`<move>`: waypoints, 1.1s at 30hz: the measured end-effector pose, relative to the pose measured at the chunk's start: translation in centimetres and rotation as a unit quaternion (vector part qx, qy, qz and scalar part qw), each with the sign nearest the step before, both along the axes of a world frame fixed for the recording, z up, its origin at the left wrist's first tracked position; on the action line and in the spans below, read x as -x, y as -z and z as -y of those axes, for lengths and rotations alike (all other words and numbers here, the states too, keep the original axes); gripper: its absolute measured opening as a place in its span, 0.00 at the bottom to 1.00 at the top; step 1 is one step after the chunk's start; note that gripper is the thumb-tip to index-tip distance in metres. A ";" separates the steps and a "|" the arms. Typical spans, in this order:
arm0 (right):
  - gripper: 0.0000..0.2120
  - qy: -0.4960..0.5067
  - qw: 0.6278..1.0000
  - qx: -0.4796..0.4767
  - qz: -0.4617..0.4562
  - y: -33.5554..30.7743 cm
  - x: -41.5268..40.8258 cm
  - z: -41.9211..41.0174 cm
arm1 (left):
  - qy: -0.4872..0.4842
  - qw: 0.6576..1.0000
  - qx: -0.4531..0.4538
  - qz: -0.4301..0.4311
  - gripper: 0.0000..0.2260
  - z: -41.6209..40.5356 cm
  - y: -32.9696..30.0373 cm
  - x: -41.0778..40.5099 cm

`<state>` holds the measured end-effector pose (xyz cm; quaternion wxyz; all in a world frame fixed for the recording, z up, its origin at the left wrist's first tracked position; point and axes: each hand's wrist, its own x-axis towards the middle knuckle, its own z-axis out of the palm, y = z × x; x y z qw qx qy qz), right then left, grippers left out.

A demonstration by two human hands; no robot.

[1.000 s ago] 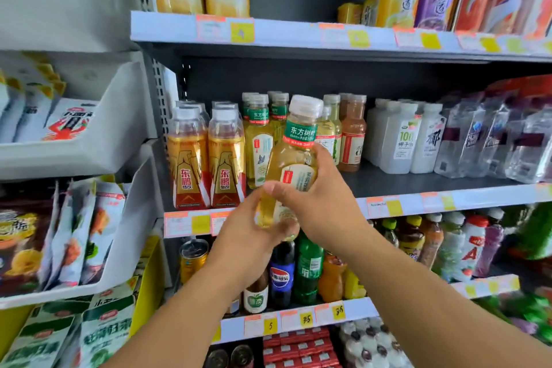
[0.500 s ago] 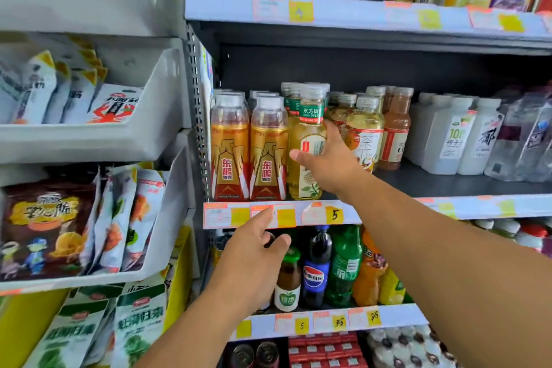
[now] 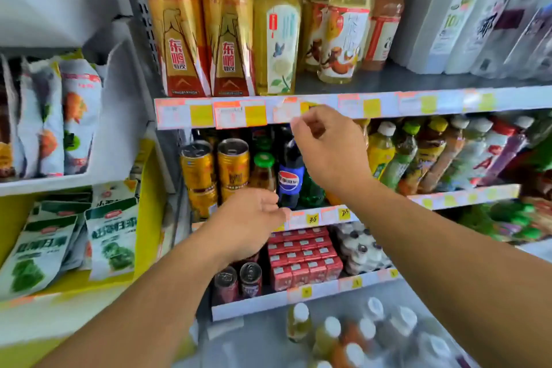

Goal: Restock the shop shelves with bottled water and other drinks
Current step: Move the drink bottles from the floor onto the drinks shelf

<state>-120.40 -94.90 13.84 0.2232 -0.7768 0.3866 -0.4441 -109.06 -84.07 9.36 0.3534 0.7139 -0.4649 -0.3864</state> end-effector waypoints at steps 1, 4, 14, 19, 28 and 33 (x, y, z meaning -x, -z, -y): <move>0.09 -0.006 0.999 -0.015 -0.029 2.4 0.7 -0.5 | 0.026 0.999 -0.033 0.013 0.13 -0.1 1.7 0.2; 0.08 -0.028 0.988 -0.066 -0.137 10.5 2.9 -1.9 | 0.078 0.990 -0.117 0.026 0.08 -0.7 6.9 1.2; 0.21 -0.087 0.836 -0.295 -0.455 34.1 5.1 -4.0 | 0.084 0.965 -0.233 0.082 0.18 -4.6 21.6 2.1; 0.24 -0.094 0.796 -0.260 -0.539 37.8 4.7 -3.5 | 0.060 0.959 -0.273 0.049 0.11 -5.6 25.5 2.4; 0.19 -0.096 0.824 -0.255 -0.497 37.5 5.2 -2.2 | 0.032 0.968 -0.247 0.019 0.17 -4.4 24.6 1.8; 0.17 -0.128 0.859 -0.230 -0.439 29.9 5.3 -1.0 | 0.018 0.983 -0.182 -0.005 0.05 -2.8 22.3 1.7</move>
